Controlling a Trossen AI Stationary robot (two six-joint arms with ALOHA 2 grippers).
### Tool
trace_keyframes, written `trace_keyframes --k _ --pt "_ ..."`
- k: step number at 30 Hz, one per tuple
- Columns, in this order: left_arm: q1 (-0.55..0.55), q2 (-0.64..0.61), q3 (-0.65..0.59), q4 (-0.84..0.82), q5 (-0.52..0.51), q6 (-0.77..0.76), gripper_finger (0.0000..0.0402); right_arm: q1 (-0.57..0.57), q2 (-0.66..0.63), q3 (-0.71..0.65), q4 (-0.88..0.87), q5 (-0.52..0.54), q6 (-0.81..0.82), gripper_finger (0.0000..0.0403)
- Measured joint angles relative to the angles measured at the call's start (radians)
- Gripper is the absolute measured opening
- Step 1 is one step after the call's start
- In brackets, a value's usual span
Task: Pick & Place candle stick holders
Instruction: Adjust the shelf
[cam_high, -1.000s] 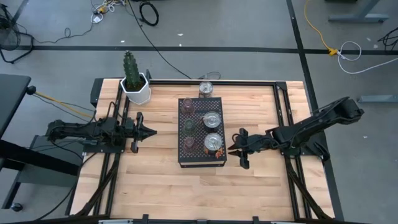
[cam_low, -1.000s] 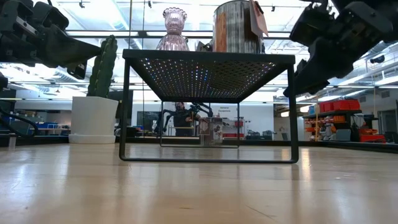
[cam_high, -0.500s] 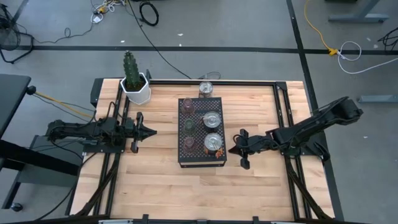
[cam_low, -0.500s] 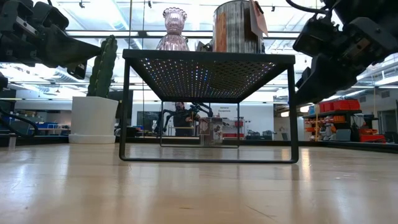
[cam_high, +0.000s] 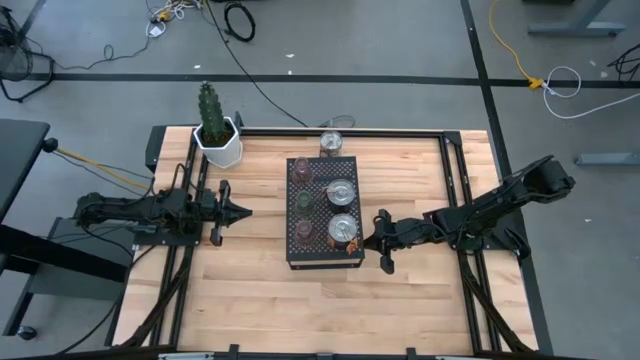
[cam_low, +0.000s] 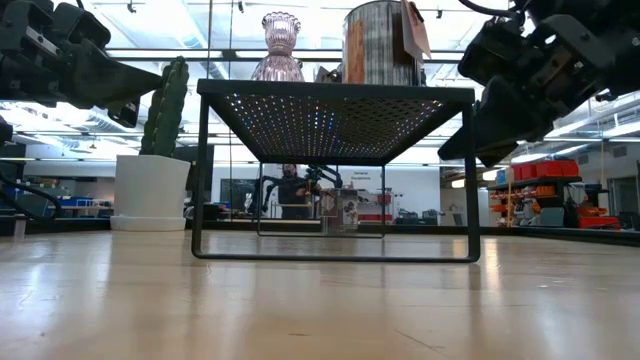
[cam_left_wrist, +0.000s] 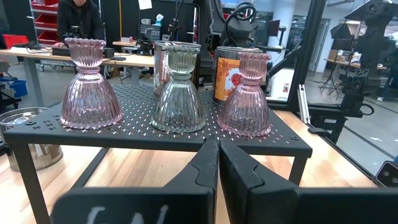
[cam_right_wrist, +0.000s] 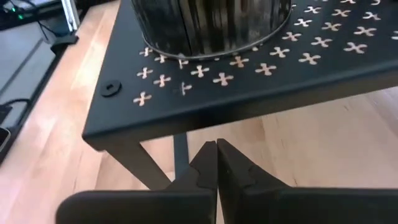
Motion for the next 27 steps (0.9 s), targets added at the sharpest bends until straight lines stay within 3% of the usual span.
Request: trace_keyframes --k 27 --pt "0.000 0.000 0.000 0.000 0.000 0.000 0.0018 -0.001 0.000 0.000 0.066 -0.141 -0.050 0.0001"
